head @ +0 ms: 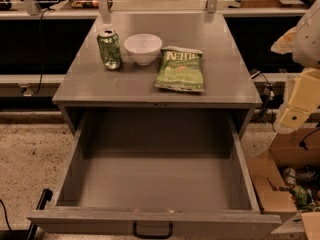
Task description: Place green jalapeno chip bag into top drawer
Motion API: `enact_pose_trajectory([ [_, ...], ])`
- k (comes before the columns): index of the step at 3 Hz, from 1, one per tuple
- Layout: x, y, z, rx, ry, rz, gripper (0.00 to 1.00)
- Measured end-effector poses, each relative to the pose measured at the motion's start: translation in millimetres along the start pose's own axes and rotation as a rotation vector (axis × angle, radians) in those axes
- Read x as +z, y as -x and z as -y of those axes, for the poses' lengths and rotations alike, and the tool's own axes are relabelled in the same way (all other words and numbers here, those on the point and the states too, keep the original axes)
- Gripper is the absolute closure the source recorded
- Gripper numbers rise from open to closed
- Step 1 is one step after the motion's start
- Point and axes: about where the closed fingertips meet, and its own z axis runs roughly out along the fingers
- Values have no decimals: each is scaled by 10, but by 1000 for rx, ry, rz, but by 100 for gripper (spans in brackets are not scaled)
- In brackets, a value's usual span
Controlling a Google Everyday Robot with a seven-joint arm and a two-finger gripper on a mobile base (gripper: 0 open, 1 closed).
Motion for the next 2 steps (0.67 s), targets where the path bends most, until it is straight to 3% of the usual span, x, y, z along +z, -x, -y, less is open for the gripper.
enact_pose_trajectory([
  [1,0,0,0,0,0,0,0],
  [2,67,182,187,-1,18,60,0],
])
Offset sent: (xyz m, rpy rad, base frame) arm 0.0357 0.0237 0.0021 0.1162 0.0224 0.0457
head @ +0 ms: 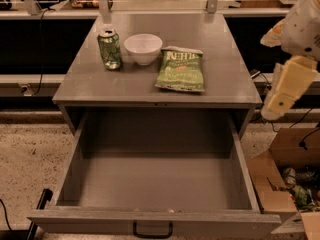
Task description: Place green jalapeno chip bag into top drawer
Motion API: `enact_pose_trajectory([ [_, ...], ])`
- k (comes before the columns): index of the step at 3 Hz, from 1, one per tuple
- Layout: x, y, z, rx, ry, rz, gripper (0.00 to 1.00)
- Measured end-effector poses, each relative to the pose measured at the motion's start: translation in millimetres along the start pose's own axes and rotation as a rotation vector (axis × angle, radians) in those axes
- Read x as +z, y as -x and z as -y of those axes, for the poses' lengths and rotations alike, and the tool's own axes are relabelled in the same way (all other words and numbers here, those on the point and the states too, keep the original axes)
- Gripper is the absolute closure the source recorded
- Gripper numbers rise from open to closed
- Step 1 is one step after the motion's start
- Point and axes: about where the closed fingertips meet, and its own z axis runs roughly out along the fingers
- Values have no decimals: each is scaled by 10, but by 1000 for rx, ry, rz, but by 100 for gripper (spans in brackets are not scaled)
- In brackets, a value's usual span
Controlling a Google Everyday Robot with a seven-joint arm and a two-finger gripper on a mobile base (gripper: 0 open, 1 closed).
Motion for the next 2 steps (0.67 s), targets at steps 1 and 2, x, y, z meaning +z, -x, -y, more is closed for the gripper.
enact_pose_trajectory([
  [1,194,268,366,31,1,15,0],
  [2,660,503,666,116,-7,1,0],
])
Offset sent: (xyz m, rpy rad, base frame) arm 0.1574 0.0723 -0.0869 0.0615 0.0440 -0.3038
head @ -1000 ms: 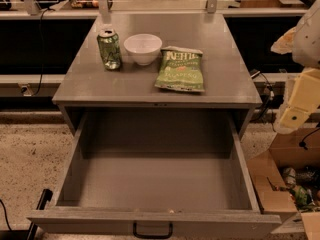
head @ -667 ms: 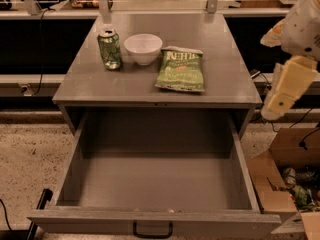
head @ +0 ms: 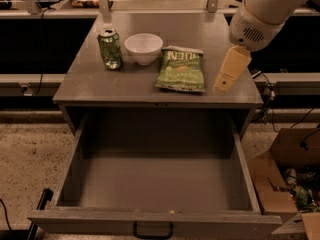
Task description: Place green jalapeno chip bag into top drawer
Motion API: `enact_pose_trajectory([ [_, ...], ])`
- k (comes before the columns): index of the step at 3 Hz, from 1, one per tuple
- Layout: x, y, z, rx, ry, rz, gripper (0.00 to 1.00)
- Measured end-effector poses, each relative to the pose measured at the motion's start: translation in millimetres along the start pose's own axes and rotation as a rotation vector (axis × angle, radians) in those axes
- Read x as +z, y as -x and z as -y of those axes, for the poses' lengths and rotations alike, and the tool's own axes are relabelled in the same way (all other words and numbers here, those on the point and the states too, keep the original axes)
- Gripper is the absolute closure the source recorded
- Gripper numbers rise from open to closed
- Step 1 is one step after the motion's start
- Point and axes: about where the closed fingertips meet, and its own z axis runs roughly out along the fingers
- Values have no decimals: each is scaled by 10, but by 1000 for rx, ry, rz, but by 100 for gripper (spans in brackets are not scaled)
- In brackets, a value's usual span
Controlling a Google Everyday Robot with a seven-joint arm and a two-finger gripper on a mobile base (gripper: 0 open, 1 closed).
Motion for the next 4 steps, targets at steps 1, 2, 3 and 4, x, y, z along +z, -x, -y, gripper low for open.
enact_pose_trajectory([
  [1,560,80,166,147,-17,-19,0],
  [2,1022,141,200,228,-12,-37,0],
  [3,1315,138,292,291,11,-39,0],
  [4,1419,238,359,296,48,-12,18],
])
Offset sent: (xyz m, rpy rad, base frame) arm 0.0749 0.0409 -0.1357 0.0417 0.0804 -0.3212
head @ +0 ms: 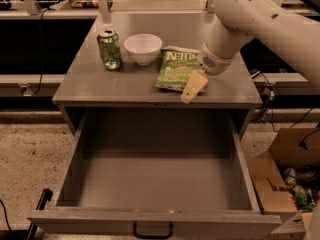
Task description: Place green jalapeno chip bag into top drawer
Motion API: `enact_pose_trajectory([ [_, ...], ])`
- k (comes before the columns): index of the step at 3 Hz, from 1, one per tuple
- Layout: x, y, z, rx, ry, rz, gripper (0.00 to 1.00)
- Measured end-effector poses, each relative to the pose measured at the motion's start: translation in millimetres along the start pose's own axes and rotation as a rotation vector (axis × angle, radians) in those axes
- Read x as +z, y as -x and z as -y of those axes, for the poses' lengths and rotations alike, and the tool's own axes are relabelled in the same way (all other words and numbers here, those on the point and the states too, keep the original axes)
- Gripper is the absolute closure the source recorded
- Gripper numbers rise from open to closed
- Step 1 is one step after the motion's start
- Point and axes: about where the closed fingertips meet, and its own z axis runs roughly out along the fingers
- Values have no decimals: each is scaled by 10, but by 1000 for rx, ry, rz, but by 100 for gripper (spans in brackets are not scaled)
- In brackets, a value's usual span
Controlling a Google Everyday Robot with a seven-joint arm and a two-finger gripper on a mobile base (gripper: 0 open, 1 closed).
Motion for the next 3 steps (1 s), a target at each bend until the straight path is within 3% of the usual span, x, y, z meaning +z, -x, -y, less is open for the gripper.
enact_pose_trajectory([
  [1,18,145,-12,-14,34,39,41],
  [3,39,206,-40,-24,79,108,88],
])
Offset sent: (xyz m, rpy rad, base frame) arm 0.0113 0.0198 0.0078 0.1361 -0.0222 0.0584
